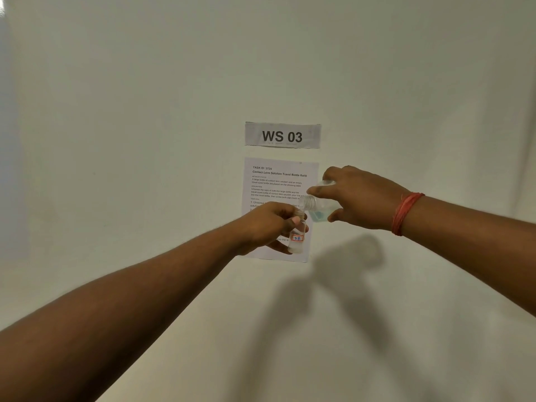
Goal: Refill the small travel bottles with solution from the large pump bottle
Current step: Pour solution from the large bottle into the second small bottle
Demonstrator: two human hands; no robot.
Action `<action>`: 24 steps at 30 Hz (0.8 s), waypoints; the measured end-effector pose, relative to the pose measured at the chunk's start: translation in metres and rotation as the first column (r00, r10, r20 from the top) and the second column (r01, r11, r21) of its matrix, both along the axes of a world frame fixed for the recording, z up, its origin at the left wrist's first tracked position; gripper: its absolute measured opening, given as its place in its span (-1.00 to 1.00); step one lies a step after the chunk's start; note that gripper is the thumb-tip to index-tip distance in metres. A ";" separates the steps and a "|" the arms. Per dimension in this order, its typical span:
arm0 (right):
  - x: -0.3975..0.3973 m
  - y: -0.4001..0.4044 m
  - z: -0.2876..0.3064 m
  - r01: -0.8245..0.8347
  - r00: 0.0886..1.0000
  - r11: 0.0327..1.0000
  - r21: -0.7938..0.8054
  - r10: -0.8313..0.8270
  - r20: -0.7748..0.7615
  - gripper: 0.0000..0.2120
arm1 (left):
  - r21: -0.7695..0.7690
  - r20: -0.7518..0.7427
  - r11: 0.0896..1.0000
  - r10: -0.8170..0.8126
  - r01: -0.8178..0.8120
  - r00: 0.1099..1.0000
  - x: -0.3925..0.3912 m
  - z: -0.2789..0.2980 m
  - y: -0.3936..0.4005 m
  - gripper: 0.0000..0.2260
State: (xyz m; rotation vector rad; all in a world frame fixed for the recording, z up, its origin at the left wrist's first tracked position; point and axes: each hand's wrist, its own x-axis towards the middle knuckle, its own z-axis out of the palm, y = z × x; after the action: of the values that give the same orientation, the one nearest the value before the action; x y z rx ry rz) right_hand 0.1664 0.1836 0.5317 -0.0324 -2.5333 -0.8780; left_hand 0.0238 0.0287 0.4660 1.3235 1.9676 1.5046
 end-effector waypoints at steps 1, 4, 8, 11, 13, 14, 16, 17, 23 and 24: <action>0.000 0.000 0.000 -0.001 1.000 1.000 0.001 0.001 0.000 -0.35 | 0.000 0.001 1.000 0.000 0.000 1.000 0.000 0.000 0.000 -0.85; -0.001 0.000 0.000 0.000 1.000 1.000 0.012 0.000 -0.004 -0.35 | -0.005 -0.012 1.000 0.003 -0.003 1.000 0.001 0.000 0.000 -0.83; -0.002 0.000 0.001 -0.001 1.000 1.000 0.027 0.001 -0.006 -0.35 | -0.008 -0.012 1.000 0.008 -0.008 1.000 0.002 0.000 -0.001 -0.79; -0.002 -0.001 0.001 -0.002 1.000 1.000 0.027 0.003 -0.003 -0.36 | -0.014 -0.016 1.000 0.013 -0.013 1.000 0.002 0.001 -0.001 -0.80; -0.002 -0.002 0.001 -0.003 1.000 1.000 0.028 0.003 0.000 -0.36 | -0.013 -0.013 1.000 0.014 -0.014 1.000 0.001 0.000 -0.001 -0.79; -0.002 -0.002 0.001 -0.004 1.000 1.000 0.030 0.004 0.002 -0.36 | -0.012 -0.010 1.000 0.013 -0.013 1.000 0.000 -0.001 -0.001 -0.79; -0.003 -0.003 0.001 -0.002 1.000 0.999 0.034 0.002 0.005 -0.35 | -0.010 -0.005 1.000 0.011 -0.011 1.000 -0.001 -0.002 -0.001 -0.80; -0.003 -0.004 0.000 0.000 1.000 0.999 0.037 0.000 0.007 -0.35 | -0.010 -0.002 1.000 0.009 -0.009 1.000 -0.001 -0.002 -0.001 -0.81; -0.005 -0.005 0.000 0.009 1.000 0.999 0.037 -0.010 0.023 -0.36 | -0.007 0.010 1.000 0.005 -0.005 1.000 -0.004 -0.005 0.000 -0.84; -0.005 -0.005 0.000 0.010 1.000 0.999 0.038 -0.011 0.024 -0.36 | -0.006 0.009 1.000 0.005 -0.005 1.000 -0.003 -0.005 0.000 -0.84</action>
State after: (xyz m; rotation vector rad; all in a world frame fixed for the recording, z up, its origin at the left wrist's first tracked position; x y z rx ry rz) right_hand 0.1619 0.1786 0.5317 -0.0236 -2.5409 -0.9358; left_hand 0.0204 0.0284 0.4609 1.3079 1.9700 1.5028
